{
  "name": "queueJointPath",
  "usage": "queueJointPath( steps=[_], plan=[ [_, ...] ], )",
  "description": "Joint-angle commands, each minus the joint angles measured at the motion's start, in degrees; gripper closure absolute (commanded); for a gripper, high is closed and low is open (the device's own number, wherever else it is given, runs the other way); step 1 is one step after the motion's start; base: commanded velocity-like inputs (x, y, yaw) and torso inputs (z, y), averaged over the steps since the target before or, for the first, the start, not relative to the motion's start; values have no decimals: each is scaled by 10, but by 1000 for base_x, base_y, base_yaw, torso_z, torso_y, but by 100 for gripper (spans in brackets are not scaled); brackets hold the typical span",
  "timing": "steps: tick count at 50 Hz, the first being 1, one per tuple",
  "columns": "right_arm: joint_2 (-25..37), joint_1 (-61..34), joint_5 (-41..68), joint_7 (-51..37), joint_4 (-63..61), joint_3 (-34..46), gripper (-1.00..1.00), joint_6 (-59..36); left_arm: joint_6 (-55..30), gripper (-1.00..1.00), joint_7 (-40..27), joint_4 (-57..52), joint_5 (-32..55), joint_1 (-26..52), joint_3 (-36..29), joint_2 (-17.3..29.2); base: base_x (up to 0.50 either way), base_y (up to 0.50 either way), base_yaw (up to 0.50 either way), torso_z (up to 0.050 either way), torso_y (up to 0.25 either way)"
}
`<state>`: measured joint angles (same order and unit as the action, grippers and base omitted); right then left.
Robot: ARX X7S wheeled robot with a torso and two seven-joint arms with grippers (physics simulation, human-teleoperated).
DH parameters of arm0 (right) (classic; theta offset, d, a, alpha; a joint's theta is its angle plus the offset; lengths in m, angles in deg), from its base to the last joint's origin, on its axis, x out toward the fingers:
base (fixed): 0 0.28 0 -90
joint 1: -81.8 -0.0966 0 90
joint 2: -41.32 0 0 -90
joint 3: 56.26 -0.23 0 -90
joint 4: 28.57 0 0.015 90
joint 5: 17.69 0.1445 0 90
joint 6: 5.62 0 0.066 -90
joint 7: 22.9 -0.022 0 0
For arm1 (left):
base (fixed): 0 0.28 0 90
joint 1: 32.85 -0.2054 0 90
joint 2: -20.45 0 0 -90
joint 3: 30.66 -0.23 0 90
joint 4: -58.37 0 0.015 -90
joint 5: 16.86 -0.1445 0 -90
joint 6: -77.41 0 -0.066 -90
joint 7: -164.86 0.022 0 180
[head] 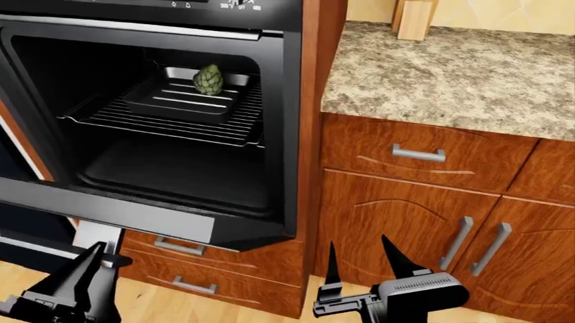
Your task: Open the oven door
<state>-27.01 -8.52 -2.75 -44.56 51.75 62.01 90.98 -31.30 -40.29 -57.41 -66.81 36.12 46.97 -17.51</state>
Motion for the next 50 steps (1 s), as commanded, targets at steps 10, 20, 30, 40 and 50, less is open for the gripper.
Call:
queueJointPath(
  steps=[10,20,30,40,50],
  plan=[
    [1,0,-2,-2,5,4,-100,3,-23,100,-176,25,-83,0,121,-4,-4,0,4,2,8],
    [1,0,-3,-3,7,6,-100,4,-20,100,-202,44,-89,-10,120,-11,-5,1,6,3,7],
    [2,0,-4,-5,7,8,-100,4,-13,100,-230,71,-88,-20,118,-18,-6,3,10,2,8],
    [0,-2,-5,-4,14,10,-100,8,-10,100,-253,80,-87,-38,123,-24,-7,3,10,3,7],
    [0,-2,-6,-5,16,13,-100,7,-8,100,-269,91,-87,-47,123,-31,-7,3,10,3,8]
  ],
)
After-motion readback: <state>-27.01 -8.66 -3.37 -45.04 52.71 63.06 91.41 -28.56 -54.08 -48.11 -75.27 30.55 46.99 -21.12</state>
